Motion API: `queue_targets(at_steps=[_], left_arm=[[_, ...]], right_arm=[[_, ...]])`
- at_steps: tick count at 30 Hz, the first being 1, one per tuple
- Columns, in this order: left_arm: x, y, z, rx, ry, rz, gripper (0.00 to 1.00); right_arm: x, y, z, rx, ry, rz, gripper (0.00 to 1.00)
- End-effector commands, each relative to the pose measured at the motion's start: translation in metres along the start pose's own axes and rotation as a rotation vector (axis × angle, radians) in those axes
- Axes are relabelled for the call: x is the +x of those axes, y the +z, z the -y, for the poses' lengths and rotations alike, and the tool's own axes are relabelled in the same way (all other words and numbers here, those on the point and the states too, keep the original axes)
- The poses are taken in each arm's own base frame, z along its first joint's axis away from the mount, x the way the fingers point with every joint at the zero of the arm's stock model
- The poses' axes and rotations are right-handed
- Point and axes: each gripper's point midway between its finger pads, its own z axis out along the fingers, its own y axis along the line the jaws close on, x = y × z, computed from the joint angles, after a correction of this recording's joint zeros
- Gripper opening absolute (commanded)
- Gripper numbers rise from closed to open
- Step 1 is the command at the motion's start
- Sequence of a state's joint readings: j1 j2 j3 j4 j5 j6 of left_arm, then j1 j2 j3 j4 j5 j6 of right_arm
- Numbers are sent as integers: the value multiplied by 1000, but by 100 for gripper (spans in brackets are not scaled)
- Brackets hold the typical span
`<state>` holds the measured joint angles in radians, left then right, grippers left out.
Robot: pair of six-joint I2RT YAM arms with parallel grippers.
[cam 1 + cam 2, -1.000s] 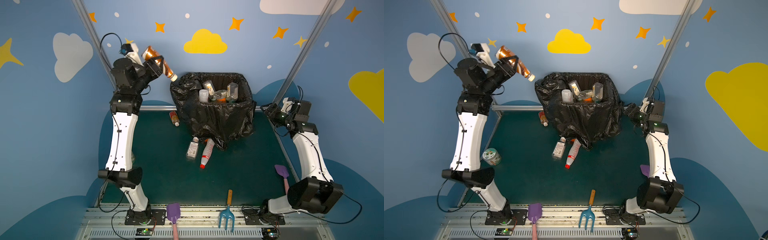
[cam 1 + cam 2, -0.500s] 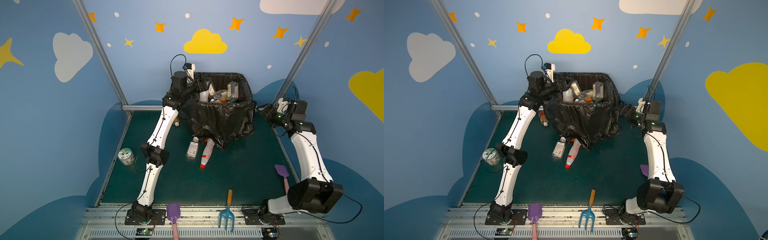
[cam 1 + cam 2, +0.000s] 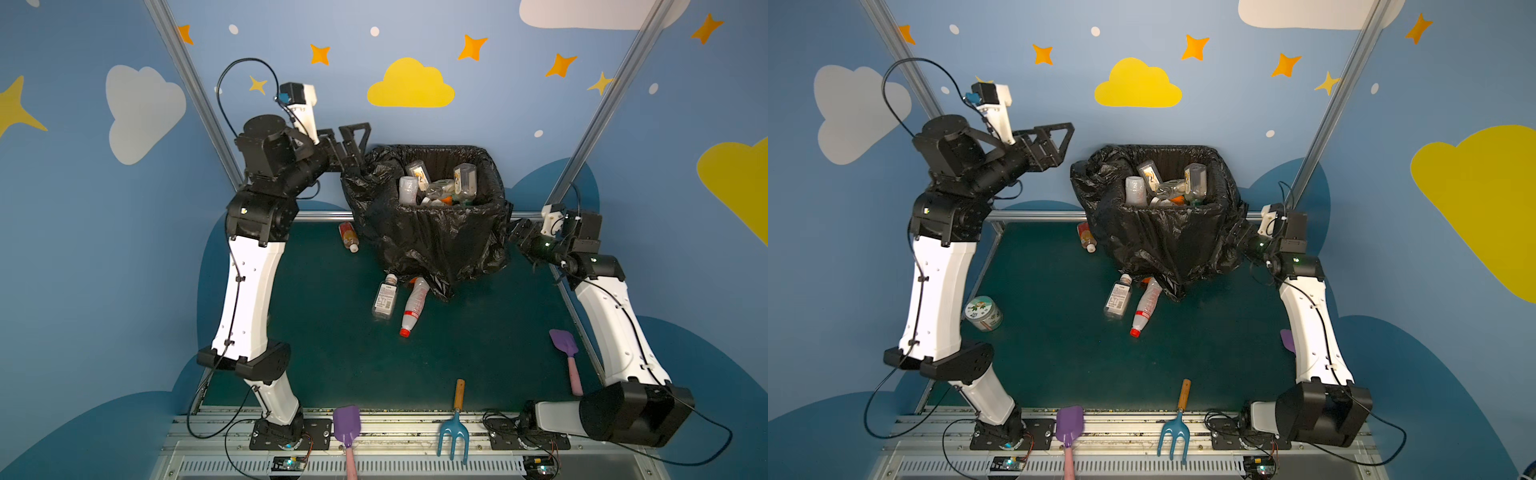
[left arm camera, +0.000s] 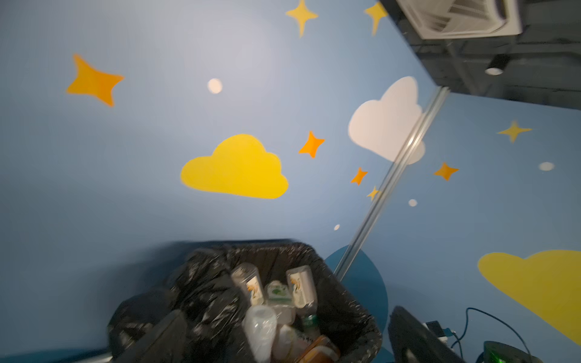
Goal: Throw the plastic bottles in the bin
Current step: 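Lift the Nescafe bottle with the left gripper over the bin and release it, then withdraw the left gripper while the right reaches to the red-white bottle near the bin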
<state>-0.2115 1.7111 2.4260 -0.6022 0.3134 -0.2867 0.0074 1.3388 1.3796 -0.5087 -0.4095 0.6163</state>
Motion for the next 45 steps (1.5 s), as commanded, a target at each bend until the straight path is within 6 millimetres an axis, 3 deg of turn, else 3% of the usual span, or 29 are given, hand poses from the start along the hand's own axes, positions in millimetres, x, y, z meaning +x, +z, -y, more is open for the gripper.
queue_targets(at_steps=[1, 6, 11, 15, 20, 25, 31, 45], left_arm=[[92, 3, -71, -199, -116, -276, 100], [155, -42, -111, -349, -173, -339, 100], [234, -81, -146, -484, -290, -450, 100], [284, -98, -160, -539, -345, -538, 100], [330, -110, -170, -568, -411, -605, 100], [345, -122, -172, -583, -406, -591, 100], [330, -138, -176, -612, -318, -521, 100], [321, -149, -181, -639, -265, -530, 100]], right_arm=[[26, -6, -9, 10, -47, -31, 87], [75, -1, -33, 1, -126, -101, 87], [144, 13, -57, -5, -240, -223, 87], [196, 35, -47, 56, -219, -314, 87], [236, 67, -41, 117, -193, -386, 86], [259, 100, -34, 202, -194, -459, 85], [269, 133, -19, 315, -174, -511, 83], [296, 174, 16, 449, -116, -582, 83]])
